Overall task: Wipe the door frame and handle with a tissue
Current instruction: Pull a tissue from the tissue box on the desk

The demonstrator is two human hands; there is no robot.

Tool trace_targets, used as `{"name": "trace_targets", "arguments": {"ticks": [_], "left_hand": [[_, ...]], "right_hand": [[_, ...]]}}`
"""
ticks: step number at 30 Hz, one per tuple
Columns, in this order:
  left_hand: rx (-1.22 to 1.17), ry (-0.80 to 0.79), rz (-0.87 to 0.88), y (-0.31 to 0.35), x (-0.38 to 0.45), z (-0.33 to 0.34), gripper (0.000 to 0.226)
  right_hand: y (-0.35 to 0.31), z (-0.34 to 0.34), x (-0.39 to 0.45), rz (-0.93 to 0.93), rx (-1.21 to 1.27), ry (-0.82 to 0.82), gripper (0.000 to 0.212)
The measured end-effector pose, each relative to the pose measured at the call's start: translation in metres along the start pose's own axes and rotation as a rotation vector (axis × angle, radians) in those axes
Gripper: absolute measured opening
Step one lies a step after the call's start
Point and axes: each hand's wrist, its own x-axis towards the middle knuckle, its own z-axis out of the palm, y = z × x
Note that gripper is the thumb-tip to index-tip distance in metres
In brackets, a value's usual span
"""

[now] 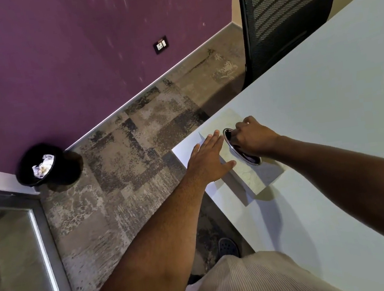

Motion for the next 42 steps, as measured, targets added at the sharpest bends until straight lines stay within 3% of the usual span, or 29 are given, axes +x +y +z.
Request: {"name": "trace_targets", "arguments": {"ticks": [5, 9, 13, 23, 32, 36, 42], "left_hand": [[-0.003, -0.004, 0.002, 0.001, 0.001, -0.002, 0.088], [-0.016, 0.0, 0.0, 0.002, 0.0, -0.002, 0.089], [-0.012, 0.003, 0.006, 0.001, 0.0, -0.003, 0.088], [-0.014, -0.003, 0.003, 0.002, -0.001, -0.004, 0.089], [-0.022, -0.007, 0.005, 0.003, -0.001, -0.004, 0.088], [-0.023, 0.0, 0.005, 0.003, -0.001, -0.005, 0.088], [-0.01, 0.003, 0.012, 0.003, -0.001, -0.004, 0.089]], "right_hand": [[-0.001, -0.008, -0.004, 0.087, 0.314, 0.112, 0.028], [0.007, -0.019, -0.004, 0.257, 0.744, 0.094, 0.018], [0.016, -0.031, -0.009, 0.41, 0.951, 0.105, 0.008], [0.028, -0.043, -0.013, 0.556, 1.57, 0.057, 0.026], [0.027, -0.042, -0.011, 0.589, 1.463, 0.006, 0.025], [0.032, -0.052, -0.008, 0.578, 1.521, 0.076, 0.022], [0.039, -0.058, -0.011, 0.613, 1.887, 0.079, 0.011]]}}
